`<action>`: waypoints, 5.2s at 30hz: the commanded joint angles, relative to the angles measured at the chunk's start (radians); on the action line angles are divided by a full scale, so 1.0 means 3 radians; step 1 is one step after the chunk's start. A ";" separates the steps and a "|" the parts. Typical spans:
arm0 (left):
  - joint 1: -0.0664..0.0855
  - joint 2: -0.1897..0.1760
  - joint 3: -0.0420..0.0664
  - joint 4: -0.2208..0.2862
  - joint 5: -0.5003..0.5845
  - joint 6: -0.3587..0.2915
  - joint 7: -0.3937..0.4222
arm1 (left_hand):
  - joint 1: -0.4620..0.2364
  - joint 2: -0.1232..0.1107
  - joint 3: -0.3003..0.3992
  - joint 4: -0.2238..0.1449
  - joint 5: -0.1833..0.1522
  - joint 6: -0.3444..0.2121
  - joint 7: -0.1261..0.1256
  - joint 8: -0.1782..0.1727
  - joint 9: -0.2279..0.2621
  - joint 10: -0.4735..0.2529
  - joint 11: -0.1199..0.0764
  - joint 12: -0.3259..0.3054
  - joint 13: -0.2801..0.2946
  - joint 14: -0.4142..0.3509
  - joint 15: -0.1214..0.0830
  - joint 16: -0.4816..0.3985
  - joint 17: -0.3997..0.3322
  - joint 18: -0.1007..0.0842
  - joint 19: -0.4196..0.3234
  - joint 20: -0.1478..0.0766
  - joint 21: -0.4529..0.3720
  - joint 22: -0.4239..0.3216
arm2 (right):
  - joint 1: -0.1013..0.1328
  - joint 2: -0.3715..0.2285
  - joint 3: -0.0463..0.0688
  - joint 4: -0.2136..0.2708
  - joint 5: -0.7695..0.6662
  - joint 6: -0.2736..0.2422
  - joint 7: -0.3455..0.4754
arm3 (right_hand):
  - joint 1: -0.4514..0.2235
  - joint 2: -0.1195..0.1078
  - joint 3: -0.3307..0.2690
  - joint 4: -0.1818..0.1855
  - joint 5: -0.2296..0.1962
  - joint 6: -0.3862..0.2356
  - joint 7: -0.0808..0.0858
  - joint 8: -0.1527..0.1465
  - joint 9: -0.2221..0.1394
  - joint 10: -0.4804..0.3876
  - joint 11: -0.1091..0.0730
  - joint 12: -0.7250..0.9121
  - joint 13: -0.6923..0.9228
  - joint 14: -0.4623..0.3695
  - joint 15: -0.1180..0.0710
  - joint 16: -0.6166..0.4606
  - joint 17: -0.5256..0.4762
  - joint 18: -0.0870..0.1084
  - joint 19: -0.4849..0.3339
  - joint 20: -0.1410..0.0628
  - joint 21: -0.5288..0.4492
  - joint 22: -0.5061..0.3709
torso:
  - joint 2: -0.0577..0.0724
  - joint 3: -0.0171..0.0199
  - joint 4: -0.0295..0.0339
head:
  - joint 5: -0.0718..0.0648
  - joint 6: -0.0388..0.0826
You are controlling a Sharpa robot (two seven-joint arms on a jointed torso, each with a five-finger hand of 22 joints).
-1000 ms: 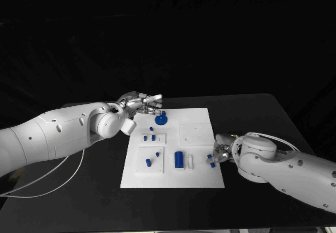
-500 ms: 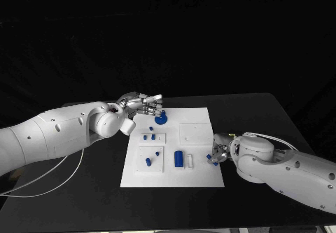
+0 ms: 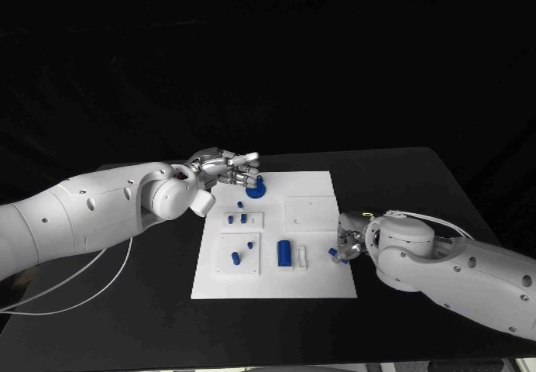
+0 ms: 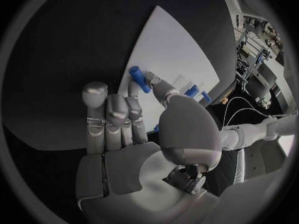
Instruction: Assemble the parts on the task board
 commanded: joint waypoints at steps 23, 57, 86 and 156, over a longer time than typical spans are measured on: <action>0.0002 0.0009 0.0002 0.0004 -0.0042 0.0069 -0.0031 | 0.0019 -0.0032 0.0000 0.0025 -0.0007 -0.0017 -0.0003 -0.0016 0.0002 -0.0020 -0.0003 -0.0012 0.0002 -0.0026 0.0010 -0.0019 -0.0004 -0.0019 -0.0013 0.0015 -0.0027 -0.0002 | -0.0070 0.0068 -0.0176 -0.0105 -0.0143 0.0264 -0.0193 | -0.0063 0.0130 0.0077 -0.0012 0.0426 -0.0100 0.0061 -0.0024 -0.1794 -0.0006 0.0001 0.0002 -0.0033 0.0006 0.0013 -0.0001 0.0011 0.0030 0.0171 0.0028 -0.0025 0.0044 | 0.0001 0.0005 -0.0001 | -0.0018 0.0009; 0.0002 0.0004 0.0002 0.0016 -0.0046 0.0057 -0.0047 | 0.0008 -0.0005 -0.0017 -0.0003 -0.0007 -0.0018 -0.0002 -0.0015 0.0001 -0.0020 -0.0003 -0.0012 0.0003 -0.0023 0.0008 -0.0018 -0.0002 -0.0017 -0.0007 0.0014 -0.0029 0.0001 | -0.0066 -0.0025 0.0129 0.0125 0.1072 -0.0602 -0.0050 | -0.0222 0.0134 -0.0073 0.0213 0.1013 0.0070 -0.0010 -0.0023 -0.1783 0.0049 -0.0066 0.0008 -0.0023 0.0010 -0.0047 0.0000 0.0015 0.0011 0.0178 -0.0031 0.0064 0.0043 | 0.0005 0.0001 0.0001 | 0.0000 0.0017; 0.0003 0.0016 0.0002 0.0021 -0.0049 0.0104 -0.0085 | 0.0007 -0.0019 -0.0010 0.0004 -0.0007 -0.0019 -0.0002 -0.0016 0.0002 -0.0025 -0.0002 -0.0013 0.0002 -0.0026 0.0010 -0.0019 -0.0003 -0.0018 -0.0008 0.0015 -0.0033 0.0001 | -0.0066 0.0273 0.0115 -0.0069 0.1351 -0.0445 -0.0067 | -0.0210 0.0178 -0.0221 0.0259 0.0986 0.0071 -0.0016 -0.0024 -0.1784 0.0026 -0.0070 -0.0030 -0.0033 0.0008 -0.0051 -0.0031 0.0007 0.0009 0.0173 -0.0035 0.0036 0.0015 | 0.0005 -0.0001 0.0003 | 0.0009 -0.0001; 0.0004 0.0016 0.0003 0.0002 -0.0089 0.0162 -0.0177 | 0.0023 -0.0071 0.0022 0.0079 -0.0007 -0.0031 0.0002 -0.0016 0.0002 -0.0042 0.0004 -0.0013 0.0002 -0.0044 0.0016 -0.0019 -0.0004 -0.0017 -0.0016 0.0021 -0.0042 0.0002 | -0.0066 0.0217 0.0100 0.0044 0.1381 -0.0229 -0.0008 | -0.0503 0.0024 -0.0131 0.1057 -0.0239 0.0097 -0.0027 -0.0021 -0.1780 0.0036 -0.0060 -0.0058 -0.0079 0.0010 -0.0043 -0.0067 0.0004 0.0012 0.0171 -0.0028 -0.0013 -0.0012 | 0.0005 0.0004 0.0002 | 0.0030 -0.0002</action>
